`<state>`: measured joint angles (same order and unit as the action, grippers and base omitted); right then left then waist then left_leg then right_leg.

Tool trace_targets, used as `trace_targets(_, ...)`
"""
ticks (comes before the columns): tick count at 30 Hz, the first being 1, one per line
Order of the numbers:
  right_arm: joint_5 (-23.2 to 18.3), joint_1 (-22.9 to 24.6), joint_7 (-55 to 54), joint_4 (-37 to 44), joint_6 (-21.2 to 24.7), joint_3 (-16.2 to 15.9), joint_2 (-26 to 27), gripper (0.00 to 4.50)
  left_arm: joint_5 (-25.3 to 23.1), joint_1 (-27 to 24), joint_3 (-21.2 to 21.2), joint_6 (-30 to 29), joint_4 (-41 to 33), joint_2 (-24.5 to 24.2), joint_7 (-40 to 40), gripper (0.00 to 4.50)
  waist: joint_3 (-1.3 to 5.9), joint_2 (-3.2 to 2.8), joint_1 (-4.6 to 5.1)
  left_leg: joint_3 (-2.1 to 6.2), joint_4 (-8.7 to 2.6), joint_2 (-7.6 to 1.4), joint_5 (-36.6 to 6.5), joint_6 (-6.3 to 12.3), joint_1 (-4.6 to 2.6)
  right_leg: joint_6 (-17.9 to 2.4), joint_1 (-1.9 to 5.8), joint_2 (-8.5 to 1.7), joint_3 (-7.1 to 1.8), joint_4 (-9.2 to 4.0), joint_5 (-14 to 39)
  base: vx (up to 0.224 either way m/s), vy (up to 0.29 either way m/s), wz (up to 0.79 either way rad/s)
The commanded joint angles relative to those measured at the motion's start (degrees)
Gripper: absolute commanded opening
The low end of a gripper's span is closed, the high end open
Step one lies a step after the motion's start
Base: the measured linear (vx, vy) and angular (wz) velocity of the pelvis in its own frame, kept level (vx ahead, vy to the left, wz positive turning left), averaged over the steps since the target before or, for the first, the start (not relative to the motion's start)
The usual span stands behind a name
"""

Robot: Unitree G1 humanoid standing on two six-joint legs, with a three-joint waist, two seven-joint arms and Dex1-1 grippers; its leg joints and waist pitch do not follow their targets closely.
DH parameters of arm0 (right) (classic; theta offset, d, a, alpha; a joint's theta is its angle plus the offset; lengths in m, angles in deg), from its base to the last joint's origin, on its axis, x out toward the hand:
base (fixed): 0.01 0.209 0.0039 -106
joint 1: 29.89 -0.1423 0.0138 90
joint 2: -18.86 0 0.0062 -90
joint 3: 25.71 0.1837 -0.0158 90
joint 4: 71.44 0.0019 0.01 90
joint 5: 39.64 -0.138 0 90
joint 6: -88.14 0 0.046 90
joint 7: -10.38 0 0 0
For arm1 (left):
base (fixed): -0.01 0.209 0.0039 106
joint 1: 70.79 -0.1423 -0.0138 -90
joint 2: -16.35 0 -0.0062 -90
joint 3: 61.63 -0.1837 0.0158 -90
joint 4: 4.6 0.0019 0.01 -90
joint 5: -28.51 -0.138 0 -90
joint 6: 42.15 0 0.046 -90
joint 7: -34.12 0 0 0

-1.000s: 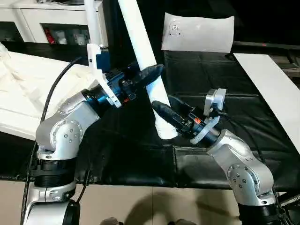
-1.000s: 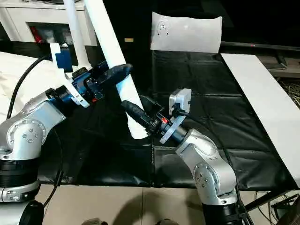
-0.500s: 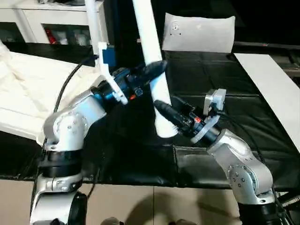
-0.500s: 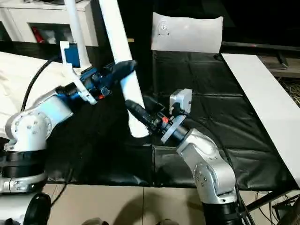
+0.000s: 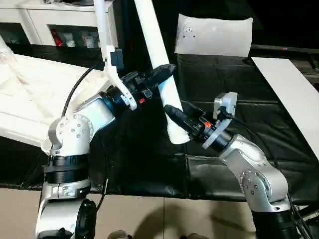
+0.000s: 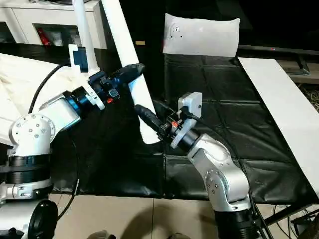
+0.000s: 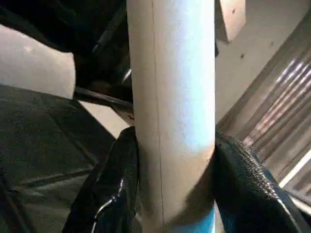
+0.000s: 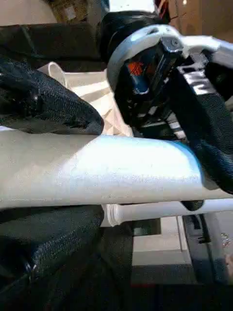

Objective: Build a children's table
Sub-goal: Pick table leg

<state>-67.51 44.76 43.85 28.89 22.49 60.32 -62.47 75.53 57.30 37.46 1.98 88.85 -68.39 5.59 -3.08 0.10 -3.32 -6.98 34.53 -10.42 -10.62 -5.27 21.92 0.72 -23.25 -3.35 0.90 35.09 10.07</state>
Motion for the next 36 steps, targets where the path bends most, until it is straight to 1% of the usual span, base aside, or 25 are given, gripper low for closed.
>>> trace_targets(1, -0.2, -0.6, 0.8, 2.2, 0.2, -0.9, -0.6, 2.20, -4.7, 0.4, 0.7, 2.6, 0.2, -2.0, 1.4, 1.85, 3.86, -0.47, -0.03, -1.05, -4.26, -0.81, -9.1, -1.12, -0.49, -10.5, 3.32, -2.45, -1.26, -3.54, 8.0, 0.000, 0.000, 0.00)
trace_targets(2, -0.5, -1.0, 0.8, 2.1, 0.9, -0.9, -0.9, 2.55, -6.1, 0.6, -1.0, 3.0, -0.2, -3.1, 0.4, 1.85, 3.80, -0.48, -0.04, -1.04, -4.30, -0.80, -9.1, -1.08, -0.46, -10.5, 3.32, -2.47, -1.26, -3.62, 8.2, 0.000, 0.000, 0.00)
trace_targets(4, -0.5, -1.3, 0.8, 2.0, 1.2, -0.9, -1.0, 2.59, -6.4, 0.7, -1.6, 3.0, -0.4, -3.5, -0.1, 1.85, 3.75, -0.53, 0.06, -1.06, -4.33, -0.82, -9.7, -1.14, -0.48, -9.9, 3.26, -2.38, -1.26, -3.71, 8.8, 0.000, 0.000, 0.00)
trace_targets(5, -0.5, -1.3, 0.8, 2.0, 1.2, -0.9, -1.0, 2.73, -6.4, 0.8, -1.7, 3.0, -0.4, -3.6, -0.1, 1.85, 3.71, -0.52, 0.18, -0.99, -4.39, -0.76, -10.1, -1.28, -0.39, -9.4, 3.40, -2.45, -1.25, -3.69, 9.9, 0.000, 0.000, 0.00)
trace_targets(6, -1.1, -1.9, 0.7, 2.1, 2.5, -0.7, -1.4, 2.73, -6.1, 1.5, -1.7, 2.7, 0.0, -3.8, -0.2, 1.85, 3.77, -0.48, 0.21, -1.06, -4.31, -0.79, -10.1, -1.31, -0.47, -9.4, 3.34, -2.52, -1.30, -3.73, 10.1, 0.000, 0.000, 0.00)
trace_targets(7, -2.0, -2.6, 0.6, 2.3, 3.9, -0.2, -1.8, 2.99, -6.1, 2.1, -2.0, 2.7, 0.3, -4.2, -0.8, 1.85, 3.81, -0.54, 0.18, -1.04, -4.27, -0.82, -9.7, -1.44, -0.66, -9.9, 3.19, -2.46, -1.30, -3.66, 10.1, 0.000, 0.000, 0.00)
trace_targets(8, -2.7, -3.4, 0.4, 2.4, 5.9, 0.1, -2.4, 2.99, -6.1, 2.7, -2.2, 2.7, 0.7, -4.5, -1.5, 1.85, 3.81, -0.50, 0.16, -1.07, -4.23, -0.81, -9.6, -1.43, -0.73, -10.1, 3.15, -2.40, -1.32, -3.64, 9.6, 0.000, 0.000, 0.00)
trace_targets(9, -3.1, -4.3, 0.2, 2.6, 7.7, 0.4, -3.1, 3.04, -5.9, 3.3, -2.3, 2.8, 1.2, -4.8, -2.2, 1.85, 3.84, -0.70, 0.09, -1.02, -4.21, -0.77, -9.5, -1.59, -0.78, -10.3, 3.12, -2.36, -1.28, -3.52, 9.2, 0.000, 0.000, 0.00)
trace_targets(10, -3.2, -4.9, 0.1, 2.6, 8.8, 0.5, -3.5, 3.04, -5.7, 3.6, -2.2, 2.8, 1.5, -4.9, -2.6, 1.85, 3.83, -0.37, 0.17, -1.09, -4.20, -0.75, -9.4, -1.57, -0.76, -10.5, 3.12, -2.25, -1.29, -3.49, 8.3, 0.000, 0.000, 0.00)
trace_targets(11, -4.7, -6.0, -0.1, 2.5, 11.3, 1.3, -4.2, 3.16, -5.6, 4.1, -2.4, 2.9, 1.9, -5.3, -3.6, 1.85, 3.74, -0.47, 0.02, -1.13, -4.21, -0.63, -9.8, -1.60, -0.86, -10.7, 3.10, -2.30, -1.30, -3.57, 8.9, 0.000, 0.000, 0.00)
trace_targets(12, -5.7, -6.7, -0.2, 2.4, 12.8, 1.9, -4.6, 3.33, -5.5, 4.5, -2.6, 2.9, 2.2, -5.5, -4.4, 1.85, 3.82, -0.50, -0.07, -1.13, -4.17, -0.69, -9.7, -1.63, -0.85, -10.7, 3.15, -2.39, -1.31, -3.50, 8.9, 0.000, 0.000, 0.00)
trace_targets(14, -8.4, -9.0, 1.6, 1.7, 16.3, 3.4, -6.8, 3.50, -5.2, 5.2, -3.4, 1.8, 2.4, -6.7, -7.8, 1.85, 3.90, -0.56, -0.18, -1.11, -4.15, -0.69, -8.9, -1.83, -0.74, -10.7, 3.28, -2.39, -1.30, -3.37, 8.2, 0.000, 0.000, 0.00)
trace_targets(15, -8.9, -9.3, 1.9, 1.6, 16.9, 3.5, -7.1, 3.50, -5.1, 5.3, -3.4, 1.5, 2.4, -6.8, -8.2, 1.85, 3.88, -0.52, -0.16, -1.14, -4.14, -0.67, -8.8, -1.82, -0.74, -10.7, 3.27, -2.38, -1.30, -3.38, 7.8, 0.000, 0.000, 0.00)
trace_targets(17, -9.4, -10.8, 5.4, 0.5, 19.1, 3.0, -10.5, 3.50, -4.2, 6.0, -3.7, 0.1, 2.9, -7.5, -11.1, 1.85, 3.95, -0.55, -0.23, -1.21, -3.99, -0.60, -8.3, -1.75, -0.76, -11.2, 3.40, -2.30, -1.21, -3.28, 6.7, 0.000, 0.000, 0.00)
trace_targets(19, -9.8, -11.4, 7.2, -0.3, 20.4, 2.7, -12.1, 3.50, -3.8, 6.4, -4.0, -0.4, 3.3, -7.9, -12.4, 1.85, 3.99, -0.51, -0.38, -1.26, -3.94, -0.65, -7.6, -1.68, -0.63, -11.7, 3.50, -2.46, -1.24, -3.19, 5.7, 0.000, 0.000, 0.00)
trace_targets(21, -9.8, -12.8, 9.8, -2.4, 22.0, 2.4, -14.5, 3.50, -2.0, 7.5, -4.0, -2.3, 4.2, -8.2, -14.4, 1.85, 3.96, -0.43, -0.33, -1.28, -3.86, -0.54, -7.9, -1.60, -0.63, -12.3, 3.50, -2.42, -1.16, -3.17, 6.1, 0.000, 0.000, 0.00)
trace_targets(22, -10.1, -13.8, 10.9, -3.8, 23.5, 2.2, -15.7, 3.50, -1.4, 8.2, -4.1, -3.3, 4.9, -8.5, -15.6, 1.85, 3.93, -0.09, -0.39, -1.34, -3.84, -0.51, -7.9, -1.48, -0.57, -12.6, 3.66, -2.50, -1.18, -3.22, 7.1, 0.000, 0.000, 0.00)
trace_targets(24, -10.0, -14.5, 11.6, -4.8, 24.3, 1.8, -16.5, 3.50, -0.9, 8.8, -4.1, -4.1, 5.7, -8.4, -16.8, 1.85, 3.96, 0.03, -0.42, -1.38, -3.77, -0.49, -7.8, -1.26, -0.60, -12.7, 3.61, -2.48, -1.17, -3.24, 7.6, 0.000, 0.000, 0.00)
trace_targets(26, -11.8, -15.6, 12.3, -5.9, 26.4, 2.0, -16.7, 3.50, 0.6, 9.5, -3.6, -5.8, 6.8, -8.1, -18.6, 1.85, 3.89, 0.06, -0.38, -1.42, -3.78, -0.51, -7.5, -0.92, -0.49, -12.6, 3.65, -2.54, -1.16, -3.35, 8.3, 0.000, 0.000, 0.00)
trace_targets(28, -12.4, -15.9, 12.5, -6.1, 26.7, 2.1, -16.6, 3.50, 0.8, 9.6, -3.7, -6.2, 7.0, -8.1, -19.3, 1.85, 3.97, 0.07, -0.45, -1.44, -3.70, -0.59, -7.0, -0.79, -0.51, -12.8, 3.63, -2.61, -1.17, -3.31, 8.2, 0.000, 0.000, 0.00)
trace_targets(29, -13.9, -16.4, 13.1, -6.2, 27.9, 2.9, -16.0, 3.50, 1.0, 9.7, -4.1, -6.6, 7.0, -8.2, -20.5, 1.85, 4.04, 0.59, -0.43, -1.54, -3.71, -0.61, -6.6, -0.51, -0.53, -13.0, 3.65, -2.60, -1.15, -3.39, 7.9, 0.000, 0.000, 0.00)
trace_targets(31, -15.3, -16.8, 14.2, -6.1, 28.4, 3.4, -15.5, 3.50, 0.8, 9.5, -4.8, -6.7, 6.8, -8.3, -21.5, 1.85, 4.04, 0.22, -0.51, -1.50, -3.71, -0.74, -6.1, -0.44, -0.56, -13.5, 3.52, -2.67, -1.12, -3.19, 7.3, 0.000, 0.000, 0.00)
trace_targets(32, -15.9, -16.9, 15.0, -6.0, 28.5, 3.3, -15.5, 3.50, 0.5, 9.3, -5.4, -6.5, 6.6, -8.4, -21.9, 1.85, 4.07, 0.51, -0.58, -1.55, -3.72, -0.77, -6.1, -0.25, -0.60, -13.6, 3.58, -2.64, -1.11, -3.16, 7.0, 0.000, 0.000, 0.00)
trace_targets(34, -15.8, -16.9, 15.8, -6.0, 28.5, 3.0, -15.7, 3.50, 0.2, 9.3, -5.6, -6.2, 6.7, -8.3, -22.1, 1.85, 4.07, 0.35, -0.71, -1.53, -3.73, -0.85, -6.0, -0.20, -0.59, -13.7, 3.57, -2.69, -1.10, -3.06, 6.4, 0.000, 0.000, 0.00)
trace_targets(36, -15.3, -17.0, 16.7, -6.0, 28.3, 2.2, -16.0, 3.50, 0.1, 9.6, -5.7, -6.2, 6.8, -8.2, -22.8, 1.85, 4.04, 0.35, -0.83, -1.58, -3.74, -0.87, -6.1, -0.19, -0.65, -13.7, 3.54, -2.72, -1.11, -3.12, 6.5, 0.000, 0.000, 0.00)
